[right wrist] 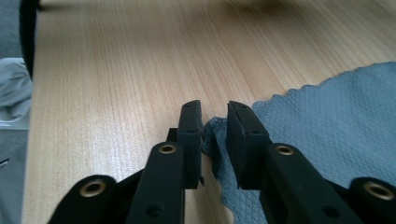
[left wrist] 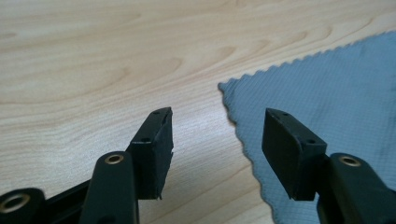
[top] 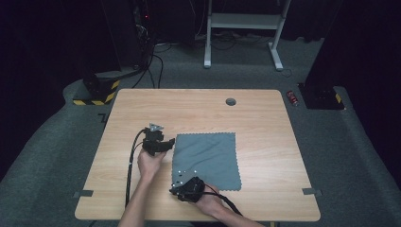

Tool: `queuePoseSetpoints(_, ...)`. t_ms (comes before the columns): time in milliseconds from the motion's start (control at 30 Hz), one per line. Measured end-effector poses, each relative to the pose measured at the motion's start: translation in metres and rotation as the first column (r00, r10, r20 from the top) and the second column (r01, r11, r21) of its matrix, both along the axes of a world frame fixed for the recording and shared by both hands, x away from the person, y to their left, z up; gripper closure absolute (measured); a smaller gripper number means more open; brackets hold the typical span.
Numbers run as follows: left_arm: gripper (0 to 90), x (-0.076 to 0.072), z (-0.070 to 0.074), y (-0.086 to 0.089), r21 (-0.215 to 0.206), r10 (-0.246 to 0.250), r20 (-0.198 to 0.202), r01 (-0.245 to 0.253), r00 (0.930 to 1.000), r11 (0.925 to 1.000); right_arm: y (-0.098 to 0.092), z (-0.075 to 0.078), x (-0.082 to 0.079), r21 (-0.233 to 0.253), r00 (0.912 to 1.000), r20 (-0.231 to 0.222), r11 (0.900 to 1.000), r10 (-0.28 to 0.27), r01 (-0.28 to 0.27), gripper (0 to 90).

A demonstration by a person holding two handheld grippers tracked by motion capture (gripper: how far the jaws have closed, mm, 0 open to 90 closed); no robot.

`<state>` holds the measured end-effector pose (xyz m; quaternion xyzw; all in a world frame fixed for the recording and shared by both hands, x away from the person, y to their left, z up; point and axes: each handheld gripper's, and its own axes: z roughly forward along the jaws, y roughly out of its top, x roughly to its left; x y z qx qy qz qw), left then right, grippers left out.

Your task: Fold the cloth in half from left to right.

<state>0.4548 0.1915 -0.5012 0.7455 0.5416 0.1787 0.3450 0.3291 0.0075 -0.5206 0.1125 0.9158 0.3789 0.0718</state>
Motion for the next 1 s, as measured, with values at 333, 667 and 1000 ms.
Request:
queuePoseSetpoints(333,44.2,0.024,-0.005,-0.013,-0.029,0.02,0.002,-0.02,0.9998,0.9994,0.001,0.001,-0.007,-0.034,0.9981,0.061,0.999,-0.009,0.011,87.5)
queuePoseSetpoints(667,46.2,0.03,-0.015,-0.014,-0.027,0.061,-0.011,-0.061,0.9981,0.9977,0.001,0.001,-0.007,-0.034,0.9979,0.063,0.999,-0.013,0.015,88.6)
queuePoseSetpoints(1000,58.8,0.035,-0.014,-0.035,0.106,0.004,0.007,-0.005,1.0,0.9944,0.001,0.001,-0.008,-0.033,0.9976,0.068,0.999,-0.012,0.014,88.7)
